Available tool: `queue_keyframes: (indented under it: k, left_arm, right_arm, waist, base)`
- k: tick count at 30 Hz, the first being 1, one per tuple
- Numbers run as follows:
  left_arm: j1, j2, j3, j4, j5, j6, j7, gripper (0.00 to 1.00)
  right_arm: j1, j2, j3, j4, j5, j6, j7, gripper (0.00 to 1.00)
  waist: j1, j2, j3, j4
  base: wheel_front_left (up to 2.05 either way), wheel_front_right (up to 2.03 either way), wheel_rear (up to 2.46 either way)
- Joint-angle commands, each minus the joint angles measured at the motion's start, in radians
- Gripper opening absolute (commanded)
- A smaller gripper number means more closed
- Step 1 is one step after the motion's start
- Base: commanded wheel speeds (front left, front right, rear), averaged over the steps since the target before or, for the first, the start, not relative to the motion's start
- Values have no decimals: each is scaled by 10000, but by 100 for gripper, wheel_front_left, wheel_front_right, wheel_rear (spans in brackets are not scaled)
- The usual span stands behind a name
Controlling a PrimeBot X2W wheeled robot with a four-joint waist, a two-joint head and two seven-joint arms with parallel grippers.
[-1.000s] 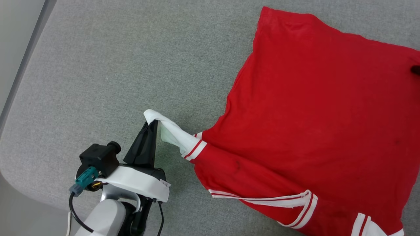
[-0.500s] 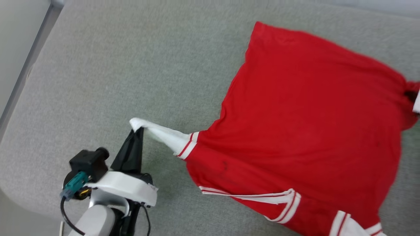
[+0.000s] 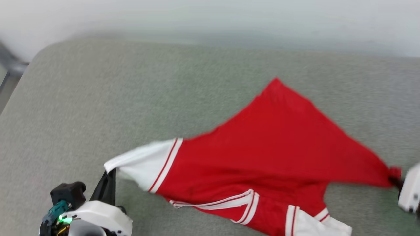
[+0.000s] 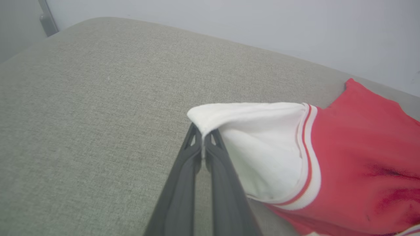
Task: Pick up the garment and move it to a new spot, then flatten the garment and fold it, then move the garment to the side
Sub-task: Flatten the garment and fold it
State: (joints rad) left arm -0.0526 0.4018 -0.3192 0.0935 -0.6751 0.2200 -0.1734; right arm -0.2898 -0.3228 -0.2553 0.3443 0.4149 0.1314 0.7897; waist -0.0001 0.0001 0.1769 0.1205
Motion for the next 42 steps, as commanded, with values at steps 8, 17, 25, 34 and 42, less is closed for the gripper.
queue_keyframes:
  k: [8, 17, 25, 34, 42]
  left_arm:
    - [843, 284, 76, 217, -288, 102, 338, 0]
    - [1098, 303, 81, 258, -474, 129, 494, 0]
    - [955, 386, 5, 47, -423, 208, 615, 0]
    - [513, 435, -121, -351, -196, 311, 612, 0]
    - [-80, 322, -300, -859, 43, 328, 591, 0]
  right_arm:
    - [3779, 2096, -1480, -2712, 167, -13, 221, 0]
    - [5187, 2726, -1446, -2956, 900, -13, 185, 12]
    - [4263, 2627, -613, -3164, 904, -11, -1532, 100]
    - [2258, 1420, 771, -2491, 436, -11, -4494, 100]
    - [-363, 15, 2785, -705, 843, -11, -3657, 100]
  waist:
    - [1, -1, -1074, -919]
    - [1, -1, -1278, -1217]
    - [1, -1, -1148, -1324]
    - [1, -1, -723, -954]
    - [1, -1, 195, -482]
  base:
    - [0, 0, 0]
    - [0, 0, 0]
    - [0, 0, 0]
    - [0, 0, 0]
    - [0, 0, 0]
